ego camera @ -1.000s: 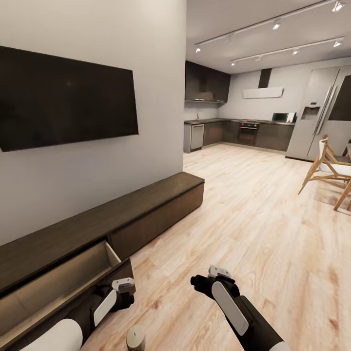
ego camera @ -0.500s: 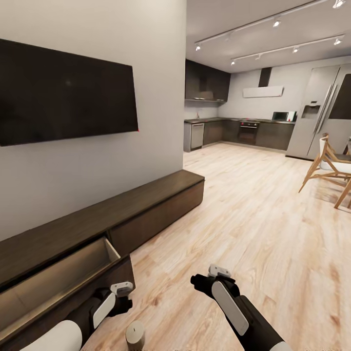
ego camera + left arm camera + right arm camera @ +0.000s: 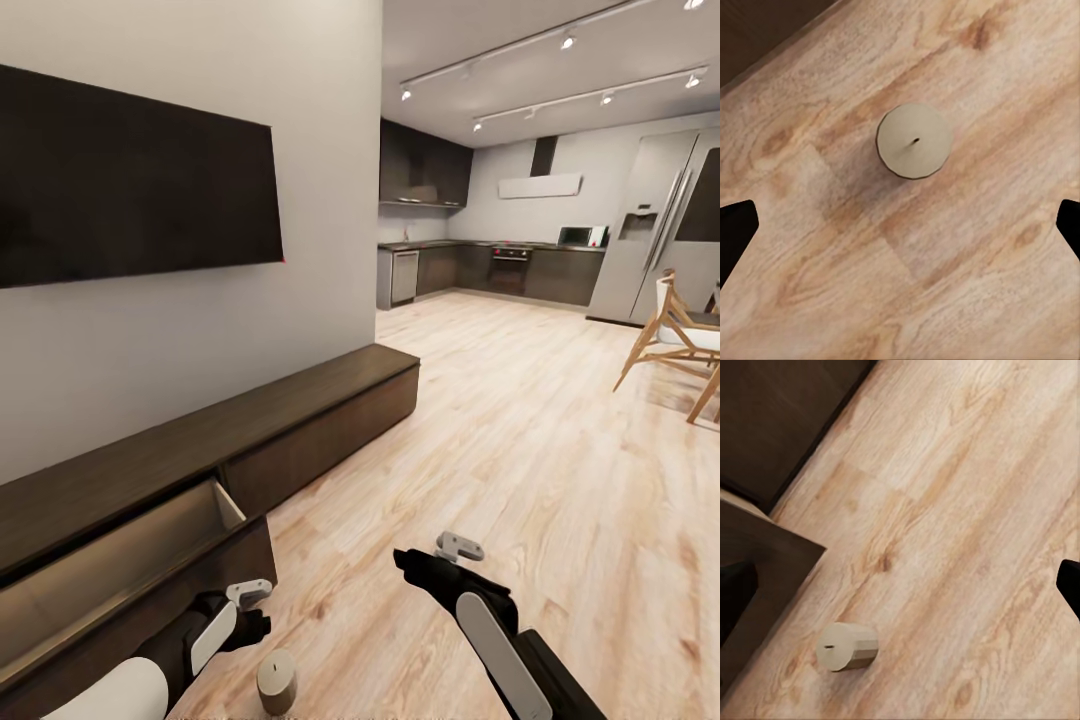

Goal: Place each of the two pumpkins and all three candles from the living room inside a cabinet in the living room (use any cabinet), then make sure every cabinet is closed, and position the cauldron so it is next to a table in the living room.

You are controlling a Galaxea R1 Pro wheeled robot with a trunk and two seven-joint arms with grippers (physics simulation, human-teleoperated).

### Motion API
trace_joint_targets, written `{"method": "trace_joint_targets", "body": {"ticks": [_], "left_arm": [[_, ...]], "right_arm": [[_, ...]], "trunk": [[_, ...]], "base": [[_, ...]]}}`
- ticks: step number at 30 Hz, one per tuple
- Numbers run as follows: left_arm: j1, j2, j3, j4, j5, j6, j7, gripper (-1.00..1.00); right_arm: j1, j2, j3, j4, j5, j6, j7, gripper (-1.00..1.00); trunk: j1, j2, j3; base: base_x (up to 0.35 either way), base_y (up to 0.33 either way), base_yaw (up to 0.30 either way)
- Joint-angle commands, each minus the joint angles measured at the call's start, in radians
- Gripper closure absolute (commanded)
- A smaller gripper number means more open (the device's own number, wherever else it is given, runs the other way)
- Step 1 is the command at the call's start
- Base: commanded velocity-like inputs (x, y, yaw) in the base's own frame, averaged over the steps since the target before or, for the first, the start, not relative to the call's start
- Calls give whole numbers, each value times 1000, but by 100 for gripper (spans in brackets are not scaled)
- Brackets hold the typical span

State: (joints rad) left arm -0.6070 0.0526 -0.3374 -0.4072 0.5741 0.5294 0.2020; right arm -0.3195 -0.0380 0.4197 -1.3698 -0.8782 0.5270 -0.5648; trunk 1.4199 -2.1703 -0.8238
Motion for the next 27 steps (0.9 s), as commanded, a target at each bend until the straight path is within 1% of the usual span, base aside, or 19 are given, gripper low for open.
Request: {"method": "trace_joint_targets", "body": {"ticks": [1,7,16,27], "left_arm": [[0,1,-8,-2,11,3,8,-100],[0,1,-8,-2,10,-4,8,-100],[0,0,-8,-2,9,-21,8,-100],[0,0,-8,-2,9,-26,8,-100]], "right_arm": [[5,-3,2,-18,-8,1,-9,-100],[15,-6,2,-43,-8,4,-9,-100],[17,-6,2,-46,-10,5,-9,-100],[19,-5,2,-45,-10,5,-9,-100]], "trunk": [[4,-8,-4],[27,-50,-23],[61,-113,-51],[103,-190,-86]], "base": [[0,0,0],[0,0,0],[0,0,0],[0,0,0]]}}
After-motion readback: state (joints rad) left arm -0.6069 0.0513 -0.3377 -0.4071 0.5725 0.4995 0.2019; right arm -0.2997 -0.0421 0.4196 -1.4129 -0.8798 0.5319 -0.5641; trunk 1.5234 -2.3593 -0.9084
